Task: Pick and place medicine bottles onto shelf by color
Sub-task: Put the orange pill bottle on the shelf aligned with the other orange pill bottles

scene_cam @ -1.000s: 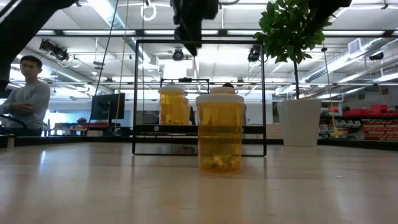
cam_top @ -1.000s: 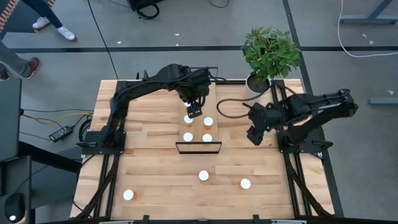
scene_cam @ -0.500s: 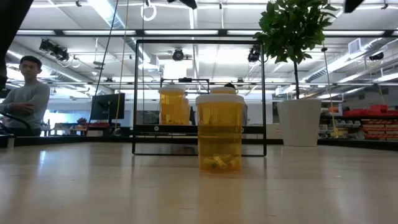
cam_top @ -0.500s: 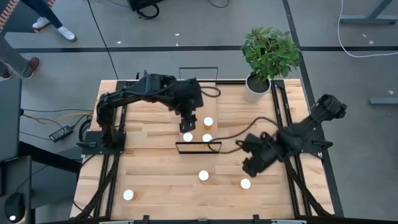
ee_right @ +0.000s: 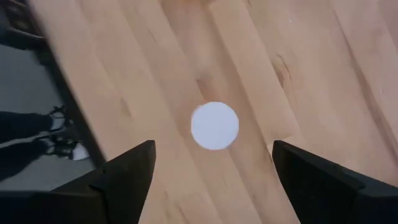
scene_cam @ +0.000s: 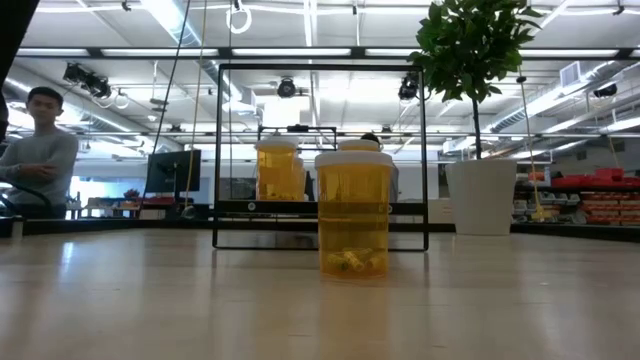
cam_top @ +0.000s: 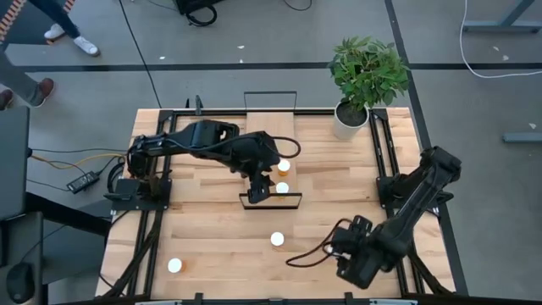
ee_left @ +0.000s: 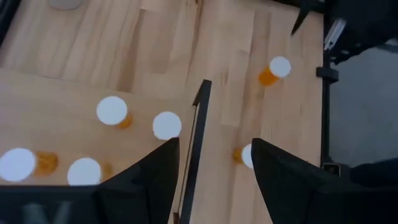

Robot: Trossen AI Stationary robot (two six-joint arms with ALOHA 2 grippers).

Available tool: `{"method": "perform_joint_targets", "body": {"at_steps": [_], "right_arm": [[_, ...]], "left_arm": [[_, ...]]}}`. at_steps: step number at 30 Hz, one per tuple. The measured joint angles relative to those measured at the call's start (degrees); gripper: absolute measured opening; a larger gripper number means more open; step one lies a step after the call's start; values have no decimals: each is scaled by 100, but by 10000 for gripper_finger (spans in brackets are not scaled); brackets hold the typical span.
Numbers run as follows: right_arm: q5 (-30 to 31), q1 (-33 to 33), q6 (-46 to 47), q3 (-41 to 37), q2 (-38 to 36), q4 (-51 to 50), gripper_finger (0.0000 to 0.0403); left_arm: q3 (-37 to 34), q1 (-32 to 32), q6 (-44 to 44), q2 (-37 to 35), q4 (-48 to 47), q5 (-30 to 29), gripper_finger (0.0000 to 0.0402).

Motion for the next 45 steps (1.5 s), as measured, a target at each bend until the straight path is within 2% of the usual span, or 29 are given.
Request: {"method": "perform_joint_targets", "body": {"at_steps": [8,13,19,22,24,31,39,45], "right_arm": [[60,-48,24,0,639,199,331],[114,-107,-135,-94,676,445,331],[-461,-372,-756,-1159,301,1772,331],[-789,-468,-683,-1686,93,2086,331],[-800,-465,-703,-1828,-82,2154,331],[-230,-463,-904,-1954,-550,2167,331],[-202,-95,-986,-1961,-235,2477,331],[353,79,-1147,-1961,-211,2160,331]], "left_arm": [[0,-143,-704,2,-23,-22,203],[0,-311,-805,4,-38,-23,195],[0,-413,-585,7,-127,-20,192],[0,-408,-591,9,-232,-21,194],[-4,-402,-702,-8,-339,-22,193],[-4,-407,-842,-31,-269,-22,191],[-4,-423,-979,-31,-279,-22,187],[-4,-481,-996,-31,-269,-54,183]]}}
